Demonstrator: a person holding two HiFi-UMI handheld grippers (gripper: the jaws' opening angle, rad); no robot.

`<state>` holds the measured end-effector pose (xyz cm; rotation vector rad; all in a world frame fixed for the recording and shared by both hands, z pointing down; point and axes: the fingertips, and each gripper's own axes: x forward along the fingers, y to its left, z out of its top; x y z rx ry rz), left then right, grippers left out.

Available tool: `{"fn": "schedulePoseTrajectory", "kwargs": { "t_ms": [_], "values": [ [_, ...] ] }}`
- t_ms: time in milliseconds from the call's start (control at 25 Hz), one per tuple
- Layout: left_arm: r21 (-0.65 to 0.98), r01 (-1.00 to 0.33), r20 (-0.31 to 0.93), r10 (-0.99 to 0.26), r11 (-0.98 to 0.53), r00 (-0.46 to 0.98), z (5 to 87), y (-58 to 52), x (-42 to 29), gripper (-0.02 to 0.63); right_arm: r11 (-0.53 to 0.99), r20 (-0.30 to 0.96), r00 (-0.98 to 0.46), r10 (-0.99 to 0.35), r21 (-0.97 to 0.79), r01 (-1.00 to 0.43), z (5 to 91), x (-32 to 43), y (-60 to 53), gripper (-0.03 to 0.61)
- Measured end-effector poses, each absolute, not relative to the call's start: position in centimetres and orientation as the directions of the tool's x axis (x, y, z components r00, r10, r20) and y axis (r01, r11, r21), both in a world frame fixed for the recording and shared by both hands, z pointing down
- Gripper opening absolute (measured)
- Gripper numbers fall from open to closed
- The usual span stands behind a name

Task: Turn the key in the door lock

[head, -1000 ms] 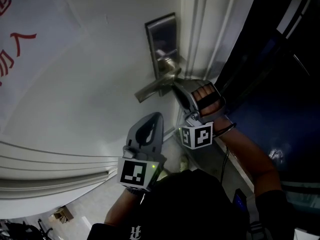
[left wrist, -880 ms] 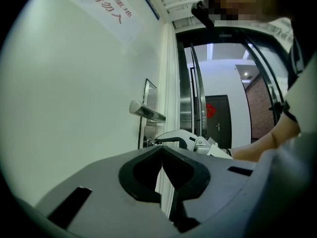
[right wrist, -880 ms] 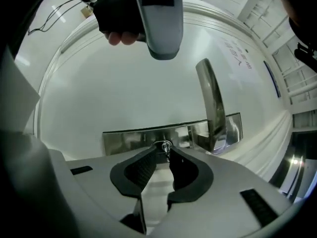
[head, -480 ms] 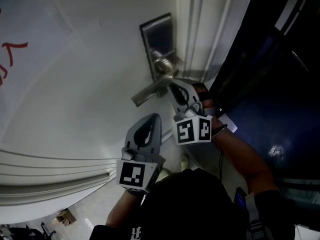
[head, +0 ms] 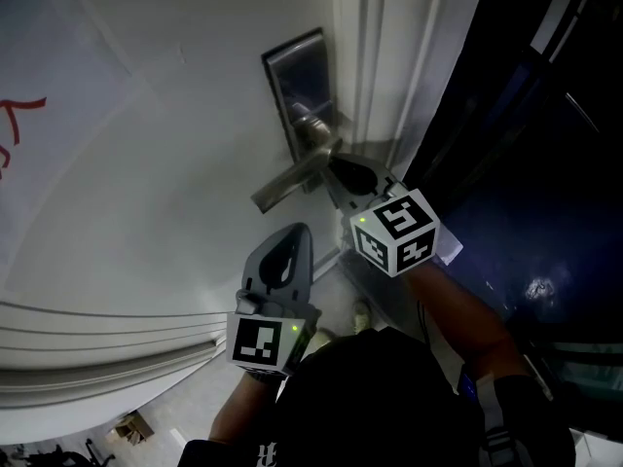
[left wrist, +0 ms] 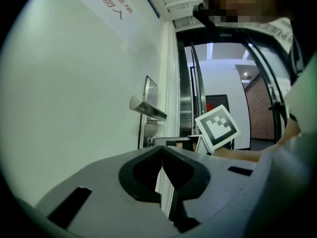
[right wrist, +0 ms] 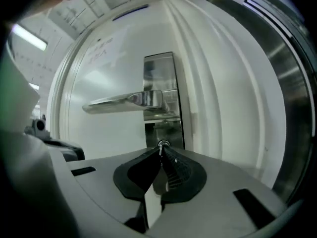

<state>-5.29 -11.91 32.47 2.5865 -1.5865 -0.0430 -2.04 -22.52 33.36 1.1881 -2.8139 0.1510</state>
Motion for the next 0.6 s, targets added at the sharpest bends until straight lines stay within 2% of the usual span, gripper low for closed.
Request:
{"fn": "schedulePoseTrajectory", "kwargs": {
  "t_ms": [280,440,600],
  "values": [
    [0.104,-0.887,0.033,-0.89,-0.45,0.455,32.49,-11.86,-5.34,0.008,0.646,0.063,-0.777,-0.627,-0.516,-0.563,33.64,-1.75,-22.7,0.023],
    [0.107,-0.888,0.035,-0.89,-0.448,0.454,32.58,-11.8,-5.45,0.008,0.596,0.048,-0.794,-0.606,-0.634,-0.493,33.76,-1.66,-22.8,0.023],
    [0.106,-0.888,0.036,-0.89,-0.448,0.454,32.66,-11.74,-5.56,0.008,0.512,-0.022,-0.816,-0.578,-0.788,-0.341,33.71,-1.61,-23.03,0.023]
  ]
}}
